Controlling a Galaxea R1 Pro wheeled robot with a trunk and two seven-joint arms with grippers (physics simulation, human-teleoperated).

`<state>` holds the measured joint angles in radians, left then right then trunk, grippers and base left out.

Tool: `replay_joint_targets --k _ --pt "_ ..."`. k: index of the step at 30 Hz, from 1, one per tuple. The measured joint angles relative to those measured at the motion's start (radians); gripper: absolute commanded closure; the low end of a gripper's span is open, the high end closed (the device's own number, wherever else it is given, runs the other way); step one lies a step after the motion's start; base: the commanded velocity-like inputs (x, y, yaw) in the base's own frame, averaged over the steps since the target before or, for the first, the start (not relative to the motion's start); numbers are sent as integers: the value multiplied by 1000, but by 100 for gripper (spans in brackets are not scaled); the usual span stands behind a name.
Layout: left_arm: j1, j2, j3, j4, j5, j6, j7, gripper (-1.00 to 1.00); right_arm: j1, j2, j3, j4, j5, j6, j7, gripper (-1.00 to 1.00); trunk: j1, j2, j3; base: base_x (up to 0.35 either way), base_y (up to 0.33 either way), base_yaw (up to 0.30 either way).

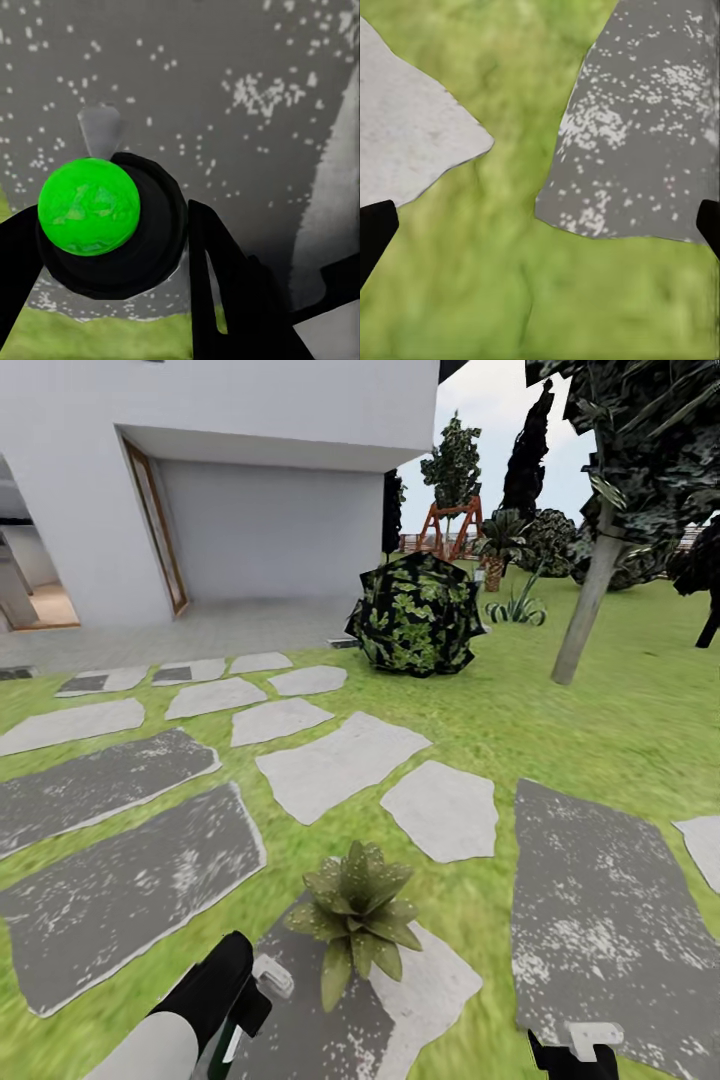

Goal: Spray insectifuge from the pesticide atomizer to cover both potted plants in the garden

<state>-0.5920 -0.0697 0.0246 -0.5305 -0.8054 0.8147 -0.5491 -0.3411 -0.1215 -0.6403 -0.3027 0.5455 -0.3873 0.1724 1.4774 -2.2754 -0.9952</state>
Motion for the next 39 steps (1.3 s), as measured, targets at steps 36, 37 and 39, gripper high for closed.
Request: replay_joint_targets --k 36,37,39 --pt "2 9 4 -11 -3 7 59 100 0 2 1 2 1 0 0 -100 0 0 0 -20 -223 156" --pt "2 9 4 -11 -2 7 59 100 0 2 1 2 1 0 1 -100 0 0 0 -9 -7 276" --pt "2 10 6 -11 -3 7 59 100 0 2 1 2 1 0 1 -100 0 0 0 -4 -3 277"
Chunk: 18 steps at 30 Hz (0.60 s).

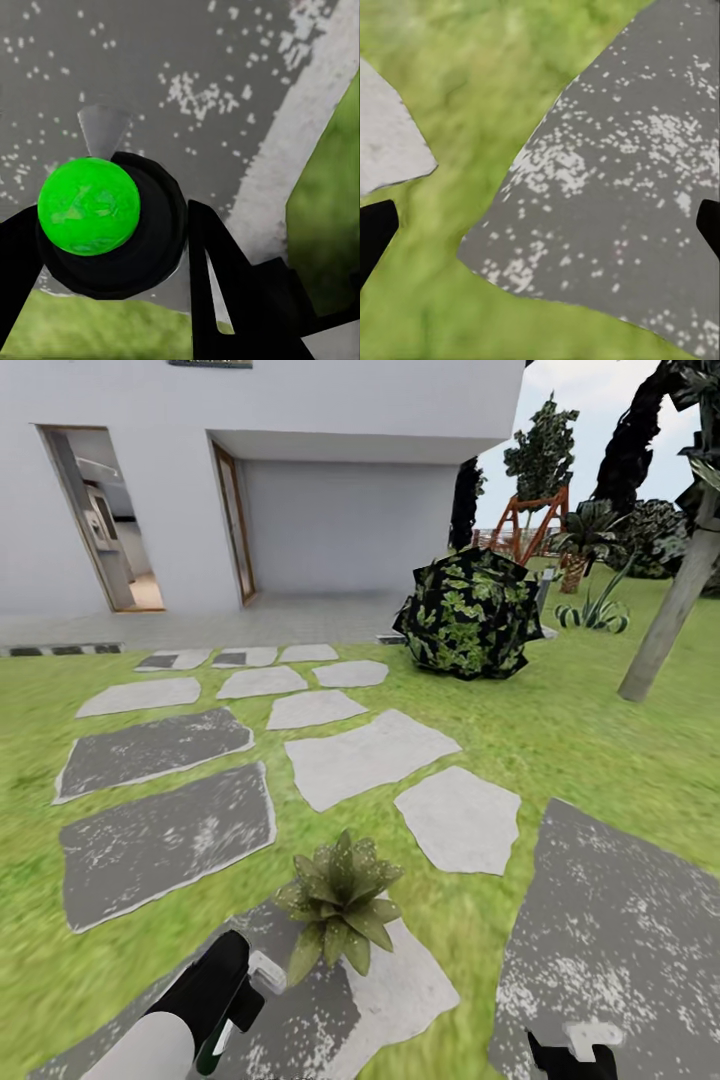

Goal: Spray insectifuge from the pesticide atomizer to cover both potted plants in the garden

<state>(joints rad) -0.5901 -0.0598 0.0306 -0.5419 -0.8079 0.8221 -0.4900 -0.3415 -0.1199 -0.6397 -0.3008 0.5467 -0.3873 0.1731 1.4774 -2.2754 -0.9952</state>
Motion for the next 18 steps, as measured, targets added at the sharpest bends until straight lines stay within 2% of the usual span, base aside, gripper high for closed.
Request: replay_joint_targets --k 5,9,18 --pt "0 -1 26 1 0 0 0 100 0 0 0 0 0 0 0 -100 0 0 0 -1 -1 277" --pt "0 -7 33 4 1 2 4 100 0 0 -1 0 0 0 0 -100 0 0 0 0 0 258" --pt "0 -14 29 11 4 1 33 100 0 -1 -1 -1 -1 0 0 -100 0 0 0 0 -3 32"
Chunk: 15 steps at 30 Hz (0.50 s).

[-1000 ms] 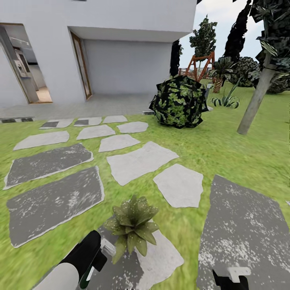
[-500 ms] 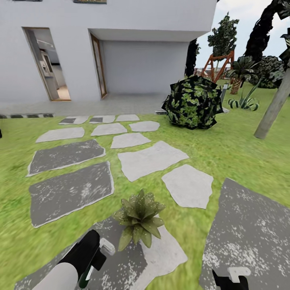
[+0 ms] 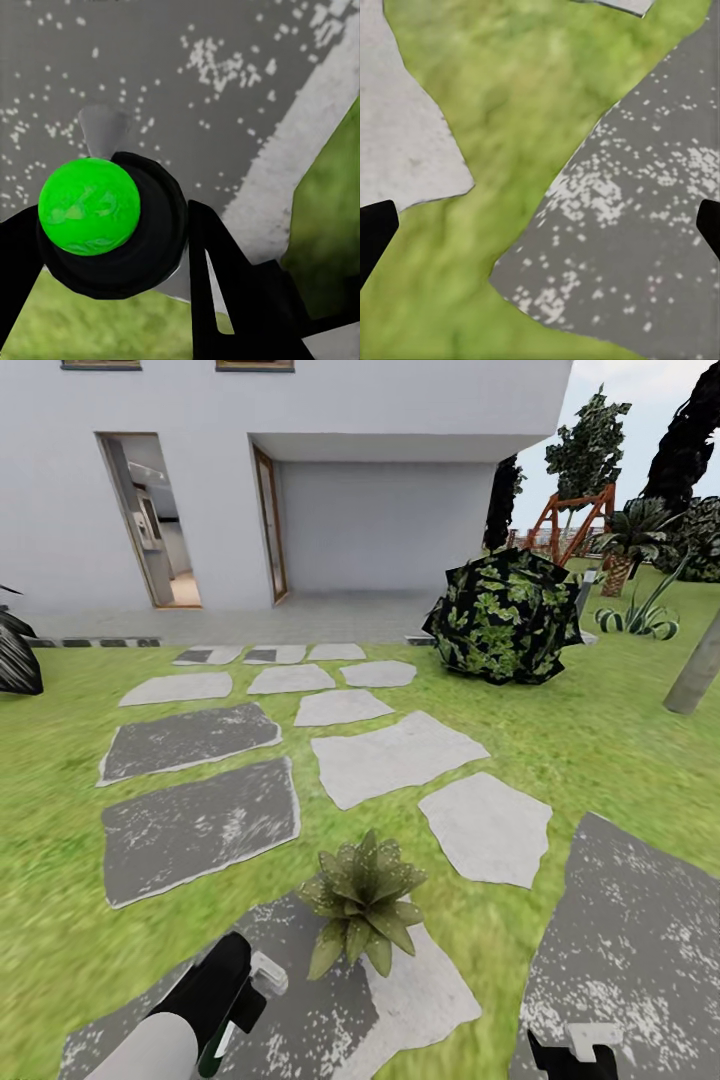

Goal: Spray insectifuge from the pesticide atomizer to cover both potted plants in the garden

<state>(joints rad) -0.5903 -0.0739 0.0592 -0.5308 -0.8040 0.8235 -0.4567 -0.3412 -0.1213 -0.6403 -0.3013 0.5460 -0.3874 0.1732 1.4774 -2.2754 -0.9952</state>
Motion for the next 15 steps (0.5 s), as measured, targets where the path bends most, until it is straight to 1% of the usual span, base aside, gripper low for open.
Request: replay_joint_targets --k 3,7,10,15 --pt "0 0 -1 1 -1 -1 1 100 0 0 0 0 0 0 0 -100 0 0 0 -72 -144 0" --pt "0 0 -2 0 -1 -1 2 100 0 1 0 0 0 0 0 -100 0 0 0 -86 -238 19" --pt "0 0 -1 -1 -2 -1 2 100 0 1 0 0 0 0 0 -100 0 0 0 -12 -265 194" --pt "0 0 1 -4 -2 -1 1 100 0 1 0 0 0 0 0 -100 0 0 0 29 -268 264"
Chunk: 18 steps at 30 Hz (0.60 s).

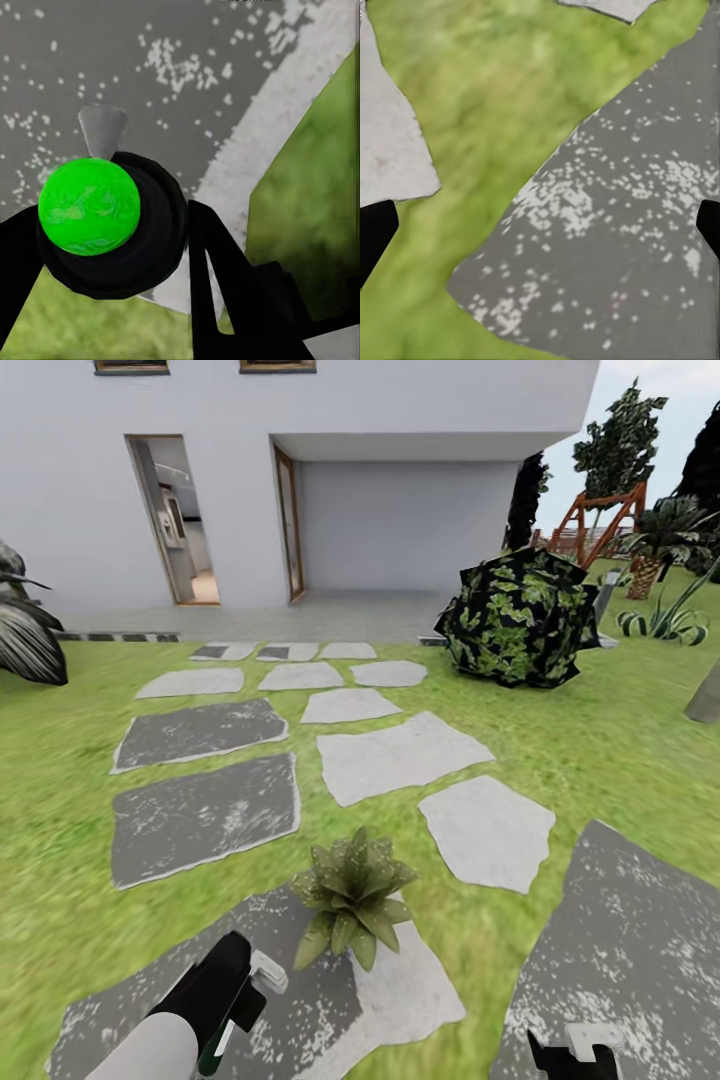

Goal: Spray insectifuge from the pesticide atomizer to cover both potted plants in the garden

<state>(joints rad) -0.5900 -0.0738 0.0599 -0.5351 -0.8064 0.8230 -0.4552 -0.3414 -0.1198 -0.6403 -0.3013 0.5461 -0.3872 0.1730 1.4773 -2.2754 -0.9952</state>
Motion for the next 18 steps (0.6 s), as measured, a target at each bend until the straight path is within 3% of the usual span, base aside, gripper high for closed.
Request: replay_joint_targets --k 5,14,18 --pt "0 0 -1 4 1 0 0 100 0 0 0 -1 0 0 0 -100 0 0 0 150 -255 189" --pt "0 3 -3 3 -2 0 0 100 0 -3 0 0 1 0 -1 -100 0 0 0 122 -241 10" --pt "0 5 -3 3 -2 0 0 100 0 -3 0 -1 0 0 0 -100 0 0 0 17 -54 14"
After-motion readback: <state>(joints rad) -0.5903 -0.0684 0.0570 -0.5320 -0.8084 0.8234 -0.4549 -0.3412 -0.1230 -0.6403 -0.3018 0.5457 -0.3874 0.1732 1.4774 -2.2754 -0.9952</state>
